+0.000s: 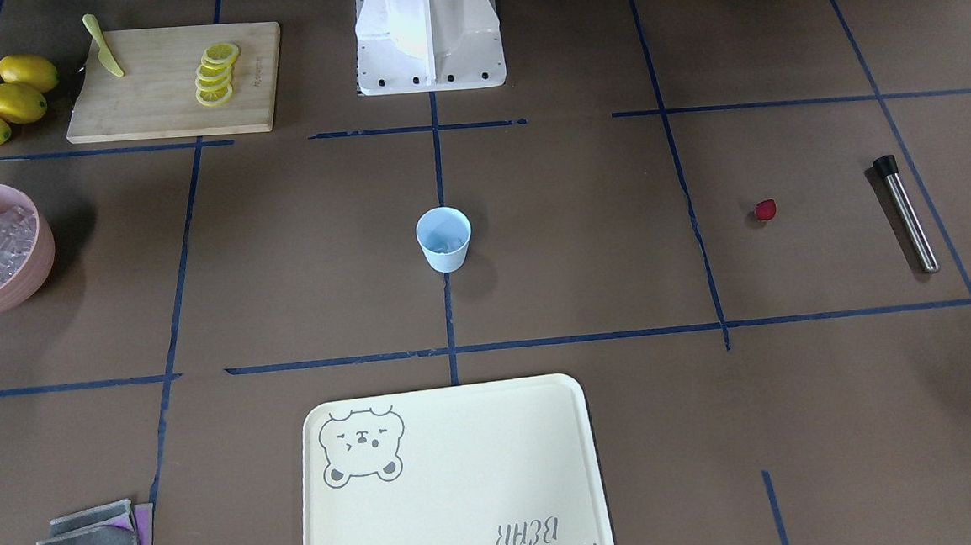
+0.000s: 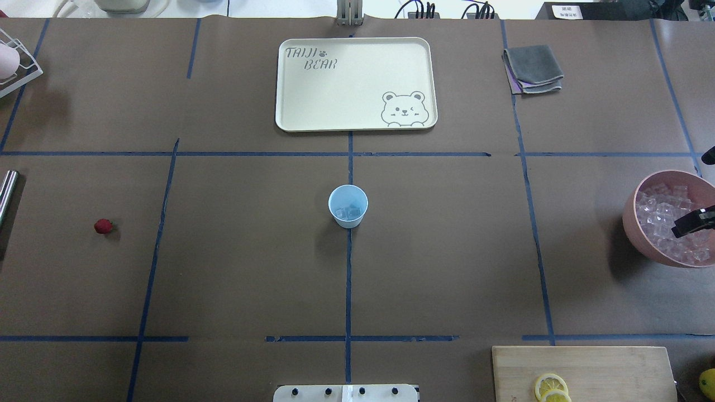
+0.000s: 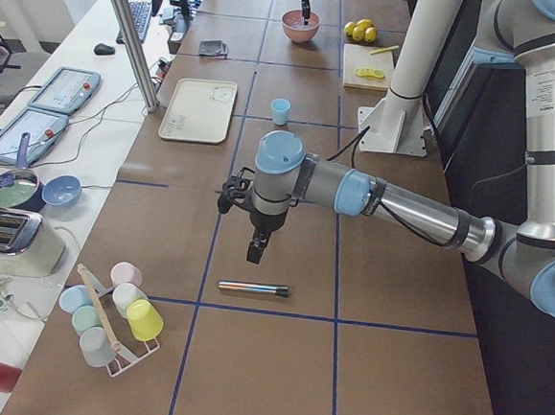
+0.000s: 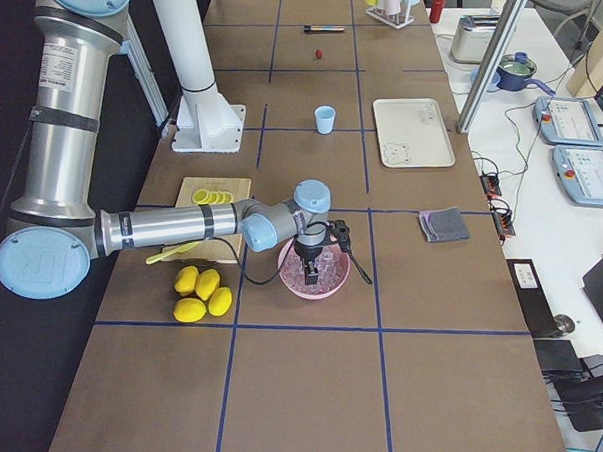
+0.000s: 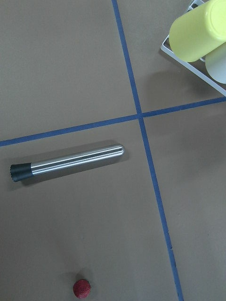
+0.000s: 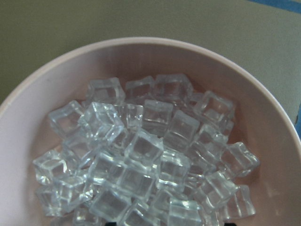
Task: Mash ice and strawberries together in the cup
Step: 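Lower the right gripper into the pink bowl and grasp a third ice cube, then carry the ice cube over the light-blue cup and open the right gripper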
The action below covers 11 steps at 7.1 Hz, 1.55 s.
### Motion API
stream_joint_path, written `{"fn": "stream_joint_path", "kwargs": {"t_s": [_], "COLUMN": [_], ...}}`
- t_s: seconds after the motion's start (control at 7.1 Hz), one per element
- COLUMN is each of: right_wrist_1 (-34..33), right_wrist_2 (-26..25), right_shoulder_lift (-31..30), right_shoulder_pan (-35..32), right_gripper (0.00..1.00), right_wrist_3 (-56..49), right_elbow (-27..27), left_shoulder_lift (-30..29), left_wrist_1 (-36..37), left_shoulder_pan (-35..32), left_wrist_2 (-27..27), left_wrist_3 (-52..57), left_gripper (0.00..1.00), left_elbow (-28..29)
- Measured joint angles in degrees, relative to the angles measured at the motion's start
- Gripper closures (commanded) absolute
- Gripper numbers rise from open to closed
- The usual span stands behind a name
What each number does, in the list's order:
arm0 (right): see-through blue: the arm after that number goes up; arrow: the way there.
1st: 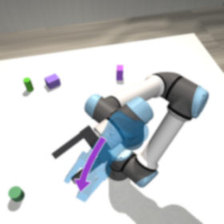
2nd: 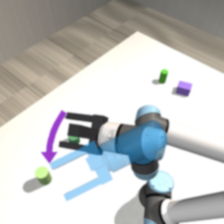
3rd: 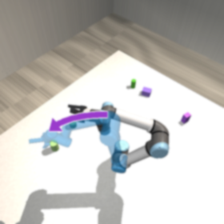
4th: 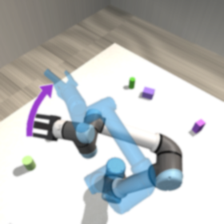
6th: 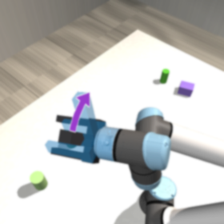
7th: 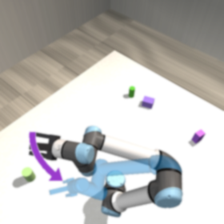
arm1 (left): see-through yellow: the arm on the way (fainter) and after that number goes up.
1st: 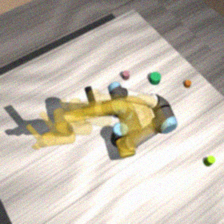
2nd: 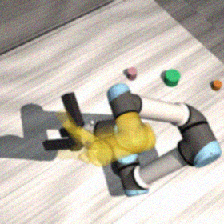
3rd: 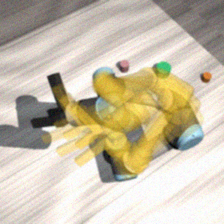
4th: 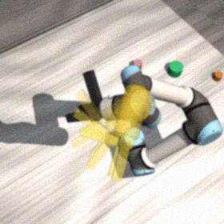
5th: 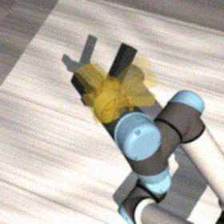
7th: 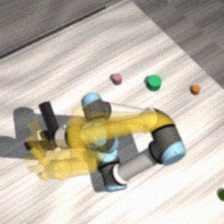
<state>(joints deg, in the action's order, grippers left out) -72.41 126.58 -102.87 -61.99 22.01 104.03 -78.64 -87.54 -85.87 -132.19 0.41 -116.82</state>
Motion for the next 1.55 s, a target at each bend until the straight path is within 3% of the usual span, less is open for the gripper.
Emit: {"fn": "stream_joint_path", "kwargs": {"t_s": [0.28, 0.42, 0.7, 0.99, 1.27, 1.55], "right_wrist_1": [-0.01, -0.01, -0.01, -0.29, -0.37, -0.5], "right_wrist_2": [0.05, 0.08, 0.37, 0.64, 2.01, 2.19], "right_shoulder_lift": [-0.08, -0.05, 0.13, 0.89, 6.06, 16.65], "right_shoulder_pan": [0.02, 0.02, -0.02, -0.06, 1.75, 8.58], "right_gripper": [0.97, 1.0, 1.0, 1.0, 1.0, 1.0], "right_wrist_3": [-0.03, -0.05, -0.03, 1.65, 13.75, 33.33], "right_elbow": [-0.18, -0.21, -0.01, 3.62, 8.3, 10.09], "left_shoulder_lift": [0.16, 0.26, 0.31, 0.32, 0.42, 0.51], "left_wrist_1": [-0.02, -0.06, -0.08, -0.12, -0.1, -0.09], "left_shoulder_pan": [0.0, 0.0, 0.0, 0.0, 0.0, 0.0], "left_wrist_2": [-0.02, -0.06, -0.08, -0.09, -0.09, -0.07], "left_wrist_3": [0.03, 0.03, 0.03, 0.03, 0.03, 0.03], "left_gripper": [0.0, 0.0, 0.0, 0.0, 0.0, 0.0], "left_elbow": [-0.19, -0.33, -0.4, -0.48, -0.46, -0.43]}}
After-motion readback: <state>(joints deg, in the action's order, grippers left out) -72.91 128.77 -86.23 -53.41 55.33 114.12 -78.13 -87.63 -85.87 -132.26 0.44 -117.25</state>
